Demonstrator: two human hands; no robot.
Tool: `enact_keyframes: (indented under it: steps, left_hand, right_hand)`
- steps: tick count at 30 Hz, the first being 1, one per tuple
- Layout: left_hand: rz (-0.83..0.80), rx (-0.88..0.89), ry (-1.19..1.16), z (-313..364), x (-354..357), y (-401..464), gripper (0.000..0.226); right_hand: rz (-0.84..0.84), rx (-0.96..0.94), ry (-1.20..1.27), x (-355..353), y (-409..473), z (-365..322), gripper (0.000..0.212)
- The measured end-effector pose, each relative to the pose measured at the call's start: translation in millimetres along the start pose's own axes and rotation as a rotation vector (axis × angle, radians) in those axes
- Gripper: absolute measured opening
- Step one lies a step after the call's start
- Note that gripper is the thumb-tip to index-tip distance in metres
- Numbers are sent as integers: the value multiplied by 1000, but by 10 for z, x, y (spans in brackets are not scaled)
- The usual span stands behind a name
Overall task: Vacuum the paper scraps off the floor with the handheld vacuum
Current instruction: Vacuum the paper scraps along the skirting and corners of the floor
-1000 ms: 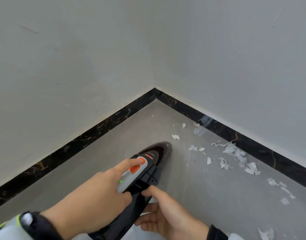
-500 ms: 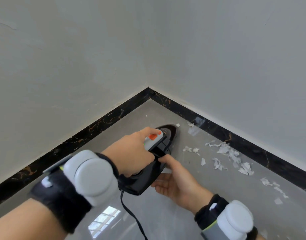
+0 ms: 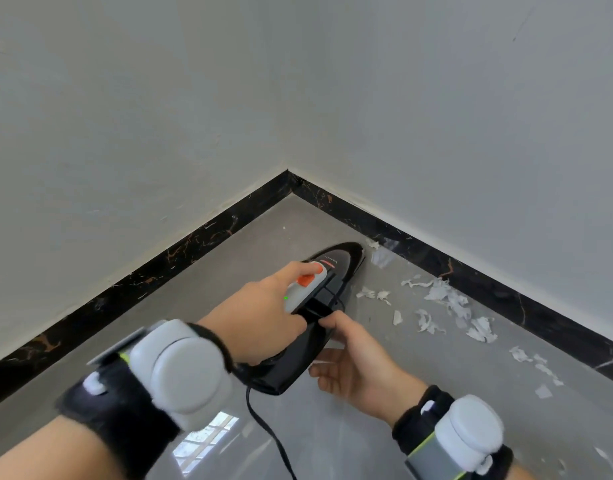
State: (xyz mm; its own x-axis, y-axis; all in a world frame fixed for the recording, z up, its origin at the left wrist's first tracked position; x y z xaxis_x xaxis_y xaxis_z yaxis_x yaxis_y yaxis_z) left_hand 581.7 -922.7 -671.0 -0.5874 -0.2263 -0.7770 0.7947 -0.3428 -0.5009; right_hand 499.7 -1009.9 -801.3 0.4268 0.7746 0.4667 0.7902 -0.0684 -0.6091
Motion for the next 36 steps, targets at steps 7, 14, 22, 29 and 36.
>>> enact_keyframes:
  steps: [7,14,22,29,36]
  left_hand:
    - [-54,7,75,-158,-72,-425,71]
    - [-74,-15,94,-318,-25,-703,71]
    - [-53,26,113,-130,75,-650,68]
    - [-7,21,24,141,229,-298,65]
    - [17,8,-46,387,235,81,65]
  right_hand:
    - [-111,81,-38,100,-298,275,25]
    - [-127,102,-30,181,-551,555,25]
    - [-65,41,-17,71,-603,455,27]
    - [51,-96,-21,-120,-424,105,26]
    - [94,-177,-44,-256,-152,-227,26]
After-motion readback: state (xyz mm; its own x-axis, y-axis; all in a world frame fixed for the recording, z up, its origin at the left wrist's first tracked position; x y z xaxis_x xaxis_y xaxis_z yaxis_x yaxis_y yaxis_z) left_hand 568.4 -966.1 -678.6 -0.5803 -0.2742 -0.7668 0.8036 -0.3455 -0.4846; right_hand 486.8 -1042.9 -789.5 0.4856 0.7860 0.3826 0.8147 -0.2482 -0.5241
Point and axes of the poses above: each hand's wrist, its own y-axis towards the middle knuckle, its own x-axis out of the palm, z = x × y, the point moved 6 cm from there along y, towards the middle knuckle, and after that the axes turned 12 degrees about -x, right-handed, at the moved point
